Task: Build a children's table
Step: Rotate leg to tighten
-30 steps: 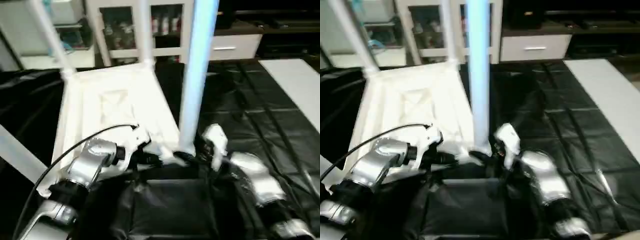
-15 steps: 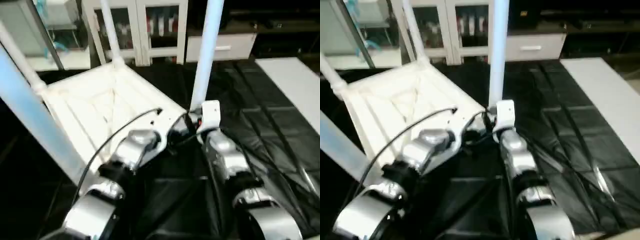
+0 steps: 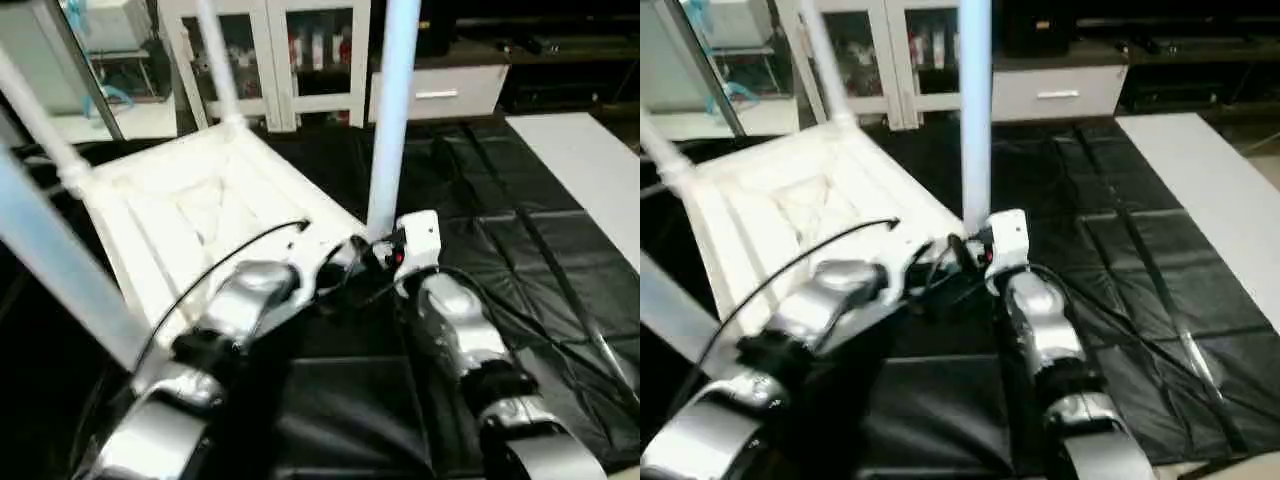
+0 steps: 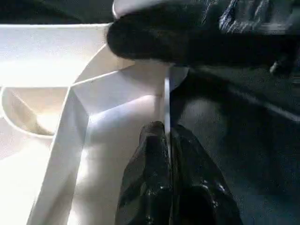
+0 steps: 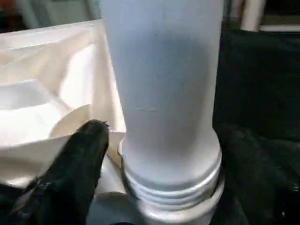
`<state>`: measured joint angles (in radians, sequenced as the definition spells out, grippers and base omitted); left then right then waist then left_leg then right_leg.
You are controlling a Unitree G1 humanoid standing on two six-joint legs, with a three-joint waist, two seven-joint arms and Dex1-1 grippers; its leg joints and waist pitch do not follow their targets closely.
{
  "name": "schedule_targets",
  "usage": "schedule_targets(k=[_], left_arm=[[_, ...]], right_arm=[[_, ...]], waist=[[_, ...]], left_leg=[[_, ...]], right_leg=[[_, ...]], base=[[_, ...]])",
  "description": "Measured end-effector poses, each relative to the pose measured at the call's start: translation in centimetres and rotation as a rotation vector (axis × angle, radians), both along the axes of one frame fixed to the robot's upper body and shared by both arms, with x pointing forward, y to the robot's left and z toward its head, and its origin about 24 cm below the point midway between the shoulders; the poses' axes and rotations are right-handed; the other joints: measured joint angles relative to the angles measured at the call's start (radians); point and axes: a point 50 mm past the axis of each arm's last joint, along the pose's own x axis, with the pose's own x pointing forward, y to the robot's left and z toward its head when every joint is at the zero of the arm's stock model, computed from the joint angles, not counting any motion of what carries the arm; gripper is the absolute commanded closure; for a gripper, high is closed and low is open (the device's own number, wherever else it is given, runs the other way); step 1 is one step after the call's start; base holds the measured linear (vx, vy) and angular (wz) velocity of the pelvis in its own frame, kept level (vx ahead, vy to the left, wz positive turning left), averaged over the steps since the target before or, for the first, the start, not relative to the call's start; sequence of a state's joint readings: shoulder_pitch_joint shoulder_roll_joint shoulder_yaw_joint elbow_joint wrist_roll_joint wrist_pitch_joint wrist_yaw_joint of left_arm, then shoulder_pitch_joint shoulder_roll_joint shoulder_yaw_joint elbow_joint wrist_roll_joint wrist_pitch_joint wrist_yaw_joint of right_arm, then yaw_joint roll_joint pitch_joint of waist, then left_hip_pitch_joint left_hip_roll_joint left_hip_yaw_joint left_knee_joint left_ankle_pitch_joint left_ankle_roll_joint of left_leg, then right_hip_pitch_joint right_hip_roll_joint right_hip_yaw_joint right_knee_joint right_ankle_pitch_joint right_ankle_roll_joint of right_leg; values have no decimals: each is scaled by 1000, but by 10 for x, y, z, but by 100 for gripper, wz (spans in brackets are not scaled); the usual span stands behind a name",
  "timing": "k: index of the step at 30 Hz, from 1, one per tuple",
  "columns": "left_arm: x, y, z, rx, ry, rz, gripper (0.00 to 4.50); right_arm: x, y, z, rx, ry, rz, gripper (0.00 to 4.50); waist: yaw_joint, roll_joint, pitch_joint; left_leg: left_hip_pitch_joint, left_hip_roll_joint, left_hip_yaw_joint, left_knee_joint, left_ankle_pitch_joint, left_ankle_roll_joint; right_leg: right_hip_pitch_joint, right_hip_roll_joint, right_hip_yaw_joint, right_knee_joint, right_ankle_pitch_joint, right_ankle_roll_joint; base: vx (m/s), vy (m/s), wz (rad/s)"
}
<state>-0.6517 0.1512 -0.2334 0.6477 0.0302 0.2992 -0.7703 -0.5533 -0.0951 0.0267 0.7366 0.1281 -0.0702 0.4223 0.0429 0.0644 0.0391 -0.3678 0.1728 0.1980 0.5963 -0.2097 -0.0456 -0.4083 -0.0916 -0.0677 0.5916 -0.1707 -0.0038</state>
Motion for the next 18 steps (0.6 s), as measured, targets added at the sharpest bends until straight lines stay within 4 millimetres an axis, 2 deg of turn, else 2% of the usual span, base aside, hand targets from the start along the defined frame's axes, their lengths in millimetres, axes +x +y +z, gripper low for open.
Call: schedule_targets(k=[5,9,17,18], left_arm=[[-17,22,-2,-15,42,-181,450],[-31,36,-2,-32,81,-285,450],[-34,43,0,-27,102,-307,450],[-34,44,0,-27,102,-307,450]], right_arm=[[-16,-13,5,-41,-23,270,68],[-33,-16,0,-51,14,443,68],[-44,-23,-3,-66,72,547,68],[-45,-23,-3,-64,76,552,83]], waist=[[15,0,0],[22,-1,1],[21,-5,3],[21,-5,3]], left_leg=[[0,0,0,1,0,0],[0,0,1,1,0,0],[-1,0,2,1,0,0],[-1,0,2,1,0,0]], right_leg=[[1,0,1,0,0,0],[1,-1,1,-1,-1,1],[0,-1,2,0,-3,1],[0,-1,1,0,-3,1]], base=[[0,0,0],[0,0,0],[0,0,0],[0,0,0]])
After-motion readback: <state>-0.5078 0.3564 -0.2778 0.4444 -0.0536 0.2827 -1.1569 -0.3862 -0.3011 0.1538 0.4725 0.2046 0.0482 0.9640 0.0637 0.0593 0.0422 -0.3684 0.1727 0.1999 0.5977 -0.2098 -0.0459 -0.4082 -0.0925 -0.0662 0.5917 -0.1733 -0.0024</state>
